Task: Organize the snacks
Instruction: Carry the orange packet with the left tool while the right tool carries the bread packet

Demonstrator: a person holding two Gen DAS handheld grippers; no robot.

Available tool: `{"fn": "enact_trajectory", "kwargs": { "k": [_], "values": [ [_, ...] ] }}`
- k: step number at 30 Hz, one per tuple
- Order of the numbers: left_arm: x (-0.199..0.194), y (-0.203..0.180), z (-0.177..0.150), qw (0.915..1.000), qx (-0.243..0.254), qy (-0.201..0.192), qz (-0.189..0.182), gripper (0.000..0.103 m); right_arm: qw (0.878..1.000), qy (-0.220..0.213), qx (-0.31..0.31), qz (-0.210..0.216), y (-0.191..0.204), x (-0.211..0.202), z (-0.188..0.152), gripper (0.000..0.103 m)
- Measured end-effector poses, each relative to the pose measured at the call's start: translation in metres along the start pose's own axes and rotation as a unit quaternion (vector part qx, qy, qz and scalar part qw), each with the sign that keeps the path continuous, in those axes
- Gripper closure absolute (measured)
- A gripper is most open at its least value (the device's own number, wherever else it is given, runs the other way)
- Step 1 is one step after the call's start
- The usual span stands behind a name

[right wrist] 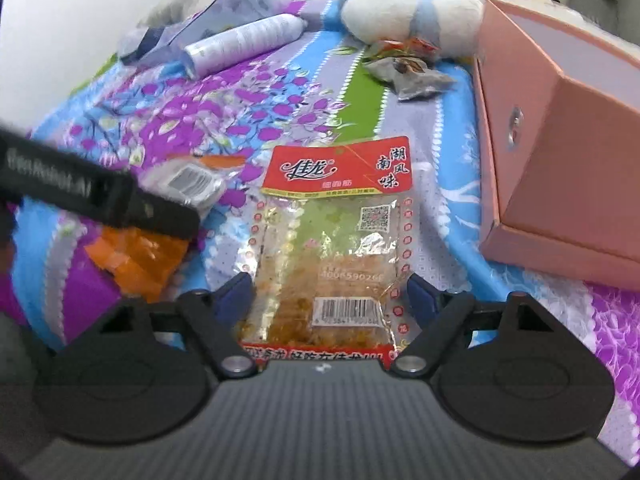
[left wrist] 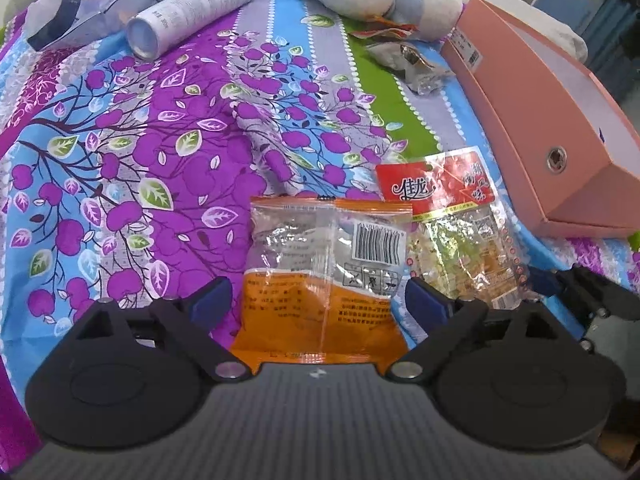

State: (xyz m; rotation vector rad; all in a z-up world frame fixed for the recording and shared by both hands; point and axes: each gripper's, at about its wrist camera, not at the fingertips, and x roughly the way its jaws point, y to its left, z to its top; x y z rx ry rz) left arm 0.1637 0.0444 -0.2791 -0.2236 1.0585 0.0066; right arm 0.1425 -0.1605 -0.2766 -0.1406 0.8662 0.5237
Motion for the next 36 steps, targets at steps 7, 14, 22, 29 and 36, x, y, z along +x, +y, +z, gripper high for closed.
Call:
{"fn": "enact_trajectory", "kwargs": {
  "k": [7,14,22,29,36],
  "values": [
    [0.006,-0.002,-0.004,1.0,-0.003,-0.008,0.002,0.015,1.0,-0.004,-0.008,-0.014,0.004,-0.008,0.002,0.056],
    [-0.003,-0.004,-0.002,0.9998,-0.012,-0.018,0.005,0.023,1.0,0.003,-0.011,-0.016,0.009,-0.015,0.006,0.066],
    [-0.037,-0.011,0.007,0.9989,-0.019,-0.041,0.011,0.023,1.0,-0.013,0.013,-0.02,0.002,-0.04,0.015,0.066],
    [-0.079,-0.028,0.016,0.9974,-0.017,-0.069,0.01,0.023,0.999,-0.041,0.023,-0.02,0.007,-0.077,0.03,0.066],
    [-0.118,-0.05,0.025,0.9951,-0.002,-0.099,0.0,0.023,0.996,-0.081,0.034,-0.032,0.006,-0.121,0.049,0.066]
  ]
}}
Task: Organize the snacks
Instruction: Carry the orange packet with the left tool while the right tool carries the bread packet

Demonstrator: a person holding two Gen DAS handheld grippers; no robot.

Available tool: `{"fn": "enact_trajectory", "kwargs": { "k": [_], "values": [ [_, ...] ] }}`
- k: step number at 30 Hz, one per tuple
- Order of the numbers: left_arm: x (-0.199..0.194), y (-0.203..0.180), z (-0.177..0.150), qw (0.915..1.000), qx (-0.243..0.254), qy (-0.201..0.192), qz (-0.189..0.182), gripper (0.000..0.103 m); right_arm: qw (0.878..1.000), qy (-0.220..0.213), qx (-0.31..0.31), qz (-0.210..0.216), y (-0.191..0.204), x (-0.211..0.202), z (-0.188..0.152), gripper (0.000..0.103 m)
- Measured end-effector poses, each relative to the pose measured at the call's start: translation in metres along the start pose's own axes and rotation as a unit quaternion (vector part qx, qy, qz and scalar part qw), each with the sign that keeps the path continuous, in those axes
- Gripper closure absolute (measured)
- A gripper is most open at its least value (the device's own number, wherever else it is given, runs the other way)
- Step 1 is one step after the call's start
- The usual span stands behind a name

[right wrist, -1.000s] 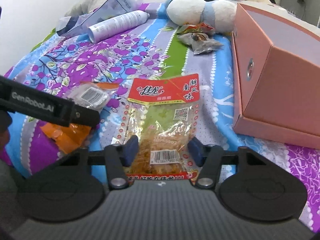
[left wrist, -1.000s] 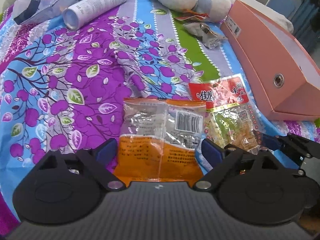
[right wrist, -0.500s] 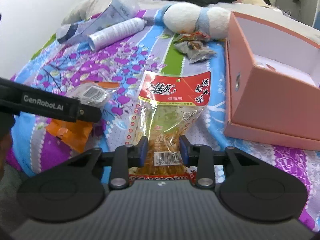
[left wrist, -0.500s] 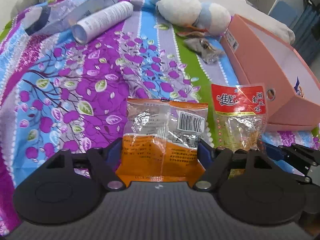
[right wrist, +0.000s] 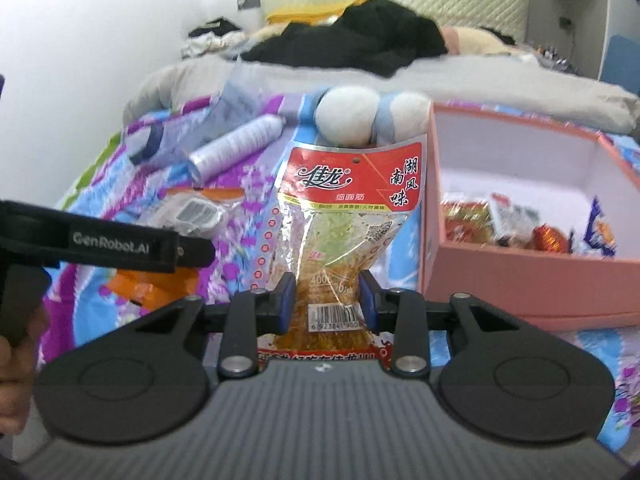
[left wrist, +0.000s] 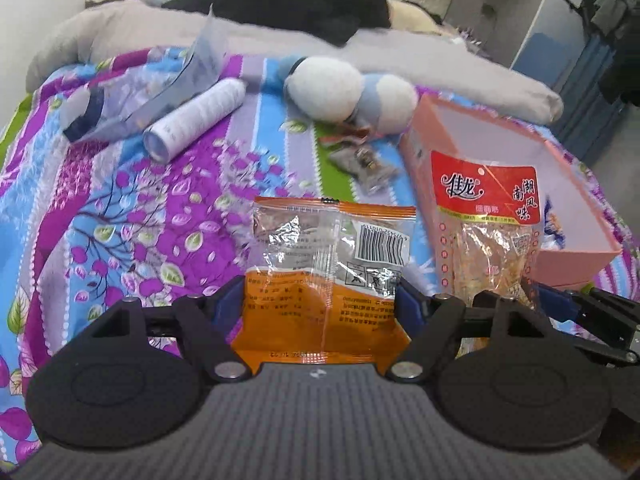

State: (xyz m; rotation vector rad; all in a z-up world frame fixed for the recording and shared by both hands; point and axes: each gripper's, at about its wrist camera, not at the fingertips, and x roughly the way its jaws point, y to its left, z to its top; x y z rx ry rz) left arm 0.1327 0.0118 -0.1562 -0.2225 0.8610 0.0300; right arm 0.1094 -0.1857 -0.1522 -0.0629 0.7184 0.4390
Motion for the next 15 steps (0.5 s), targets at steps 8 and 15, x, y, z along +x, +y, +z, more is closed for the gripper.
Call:
{"fn": "enact_trajectory", "kwargs": {
  "k": [8,15],
  "values": [
    [-0.036,-0.027,0.014,0.9993,0.013,-0.027,-0.024,0.023,0.998,-0.05,0.031,-0.026,-0.018,-0.043,0.015,0.066],
    [-0.04,-0.052,0.027,0.9976,0.027,-0.033,-0.055,0.023,0.995,-0.071,0.055,-0.054,-0.041,-0.068,0.019,0.066]
  ]
}}
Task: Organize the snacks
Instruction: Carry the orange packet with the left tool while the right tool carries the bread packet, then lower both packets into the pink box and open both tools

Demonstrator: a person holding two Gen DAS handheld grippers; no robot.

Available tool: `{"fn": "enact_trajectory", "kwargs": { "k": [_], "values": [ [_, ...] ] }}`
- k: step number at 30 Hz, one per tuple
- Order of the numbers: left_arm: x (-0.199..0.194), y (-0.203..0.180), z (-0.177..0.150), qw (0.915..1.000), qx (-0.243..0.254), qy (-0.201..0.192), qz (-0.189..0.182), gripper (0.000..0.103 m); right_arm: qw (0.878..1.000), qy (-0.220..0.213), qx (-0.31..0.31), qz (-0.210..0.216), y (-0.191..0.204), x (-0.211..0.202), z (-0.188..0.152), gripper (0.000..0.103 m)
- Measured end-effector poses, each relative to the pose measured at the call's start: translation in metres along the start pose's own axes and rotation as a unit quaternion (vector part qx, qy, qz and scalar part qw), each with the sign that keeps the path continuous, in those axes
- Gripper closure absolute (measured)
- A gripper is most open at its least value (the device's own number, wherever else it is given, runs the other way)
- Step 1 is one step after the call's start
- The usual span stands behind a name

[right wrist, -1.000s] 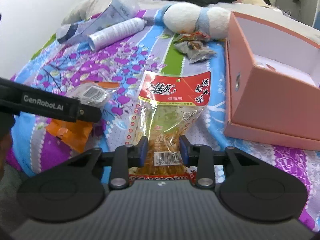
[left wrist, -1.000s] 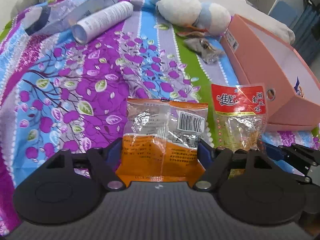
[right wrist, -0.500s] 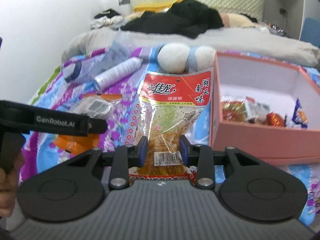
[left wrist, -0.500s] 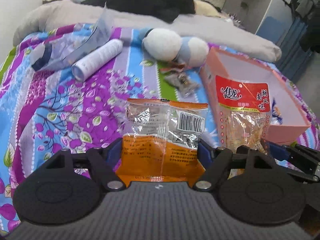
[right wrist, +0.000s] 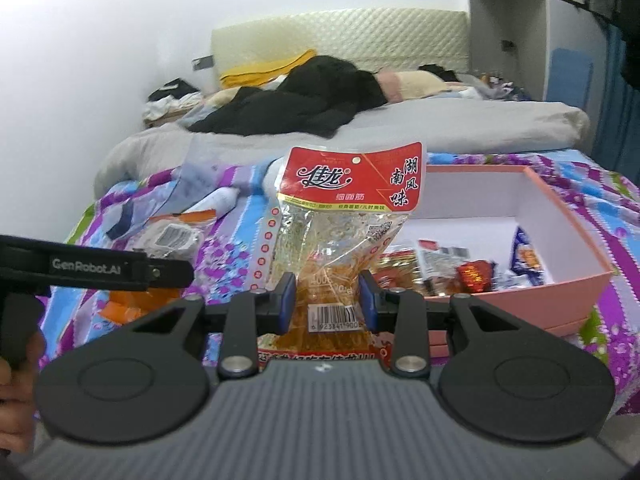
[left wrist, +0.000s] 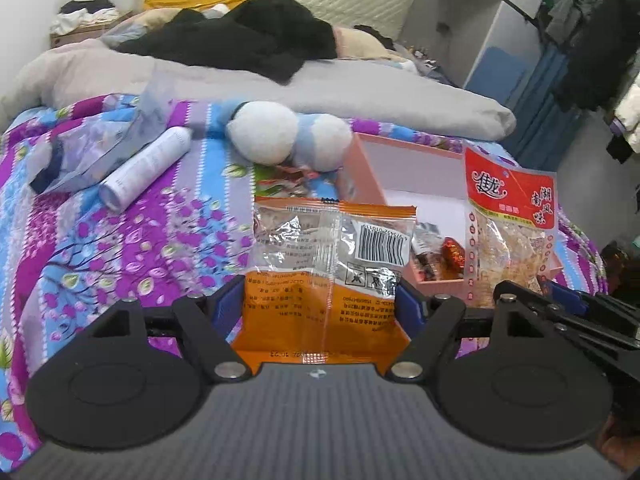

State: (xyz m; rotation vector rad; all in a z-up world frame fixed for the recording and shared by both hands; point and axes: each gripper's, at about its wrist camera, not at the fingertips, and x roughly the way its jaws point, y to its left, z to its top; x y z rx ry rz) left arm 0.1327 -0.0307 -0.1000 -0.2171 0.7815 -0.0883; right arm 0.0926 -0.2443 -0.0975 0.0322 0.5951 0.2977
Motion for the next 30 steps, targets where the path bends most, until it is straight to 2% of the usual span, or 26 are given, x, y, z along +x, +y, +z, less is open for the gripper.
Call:
{"fn": "enact_trajectory", "kwargs": {
  "k": [10,18,30],
  "values": [
    [0.03,-0.032,0.031,0.9993,0.019,0.006,-0.033,0.023,0.999,0.002,0.03,-0.033,-0.036,0.009,0.006,0.066],
    [0.074,-0.06,0.063,0.9984,0.032,0.021,-0.041,0.023,0.998,0.01,0.041,-0.045,-0.063,0.037,0.021,0.066],
    [0.139,-0.089,0.092,0.9952,0.058,0.046,-0.065,0.023,0.996,0.032,0.056,-0.067,-0.107,0.083,0.037,0.066]
  ]
}}
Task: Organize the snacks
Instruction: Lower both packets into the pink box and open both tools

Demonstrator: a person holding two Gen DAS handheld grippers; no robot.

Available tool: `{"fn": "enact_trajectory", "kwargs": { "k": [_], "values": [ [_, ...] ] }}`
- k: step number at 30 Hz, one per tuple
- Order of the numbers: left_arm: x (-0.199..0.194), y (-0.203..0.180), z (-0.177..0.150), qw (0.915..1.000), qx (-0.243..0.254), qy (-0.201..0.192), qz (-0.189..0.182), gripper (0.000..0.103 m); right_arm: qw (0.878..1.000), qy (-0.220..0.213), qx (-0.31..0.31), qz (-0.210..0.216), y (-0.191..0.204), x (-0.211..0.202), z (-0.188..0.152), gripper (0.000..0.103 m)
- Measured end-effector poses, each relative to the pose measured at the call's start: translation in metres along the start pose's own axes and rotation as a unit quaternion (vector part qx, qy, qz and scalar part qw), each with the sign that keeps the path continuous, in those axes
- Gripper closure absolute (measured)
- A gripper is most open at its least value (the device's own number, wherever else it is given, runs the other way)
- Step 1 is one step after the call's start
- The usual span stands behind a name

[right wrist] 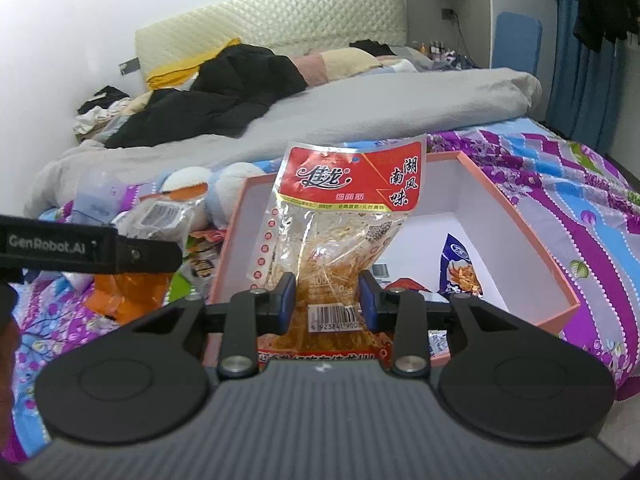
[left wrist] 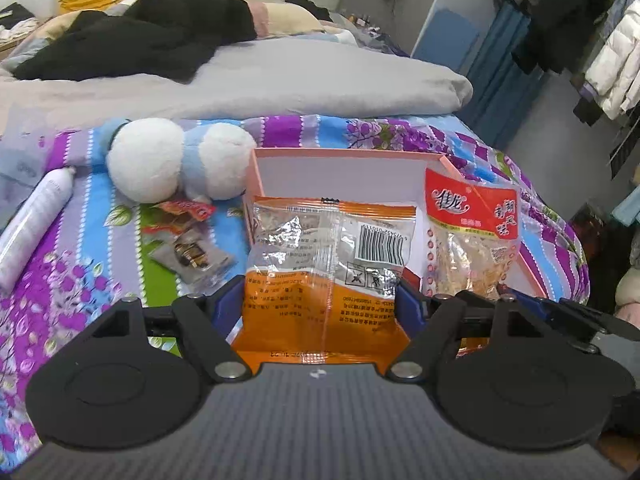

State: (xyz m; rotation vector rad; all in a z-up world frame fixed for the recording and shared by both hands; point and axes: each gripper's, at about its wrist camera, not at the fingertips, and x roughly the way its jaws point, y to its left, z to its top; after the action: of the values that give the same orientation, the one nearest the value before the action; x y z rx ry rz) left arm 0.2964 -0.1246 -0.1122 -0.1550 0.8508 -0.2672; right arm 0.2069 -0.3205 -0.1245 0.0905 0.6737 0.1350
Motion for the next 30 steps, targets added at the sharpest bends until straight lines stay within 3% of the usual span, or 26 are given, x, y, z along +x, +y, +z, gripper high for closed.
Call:
{"fn": "enact_trajectory", "kwargs": {
  "k": [8,15,20,23,25,30],
  "values": [
    [0.041,-0.007,0.019,0.9996,0.015,0.018,-0.013,0.023,1.0,0.018,-0.001,-0.009,-0.01,0.034,0.006,0.065],
    [0.071,-0.006,0.02,0.9991,0.019,0.037,-0.003,0.023,0.999,0.045,0.018,0.0,-0.019,0.059,0.002,0.065],
    [0.078,-0.004,0.019,0.9987,0.024,0.044,0.005,0.022,0.998,0.05,0.019,-0.018,-0.022,0.067,0.0,0.065],
    [0.076,0.0,0.018,0.9987,0.015,0.048,0.004,0.021,0.998,0.053,0.022,-0.01,-0.023,0.066,0.001,0.055],
    [0.07,0.003,0.017,0.9991,0.006,0.041,-0.001,0.014,0.998,0.049,0.029,-0.001,-0.024,0.063,0.001,0.039],
    [0.044,0.004,0.017,0.9999,0.003,0.015,-0.005,0.011,0.999,0.041,0.016,-0.012,-0.016,0.05,-0.002,0.038]
  ]
}}
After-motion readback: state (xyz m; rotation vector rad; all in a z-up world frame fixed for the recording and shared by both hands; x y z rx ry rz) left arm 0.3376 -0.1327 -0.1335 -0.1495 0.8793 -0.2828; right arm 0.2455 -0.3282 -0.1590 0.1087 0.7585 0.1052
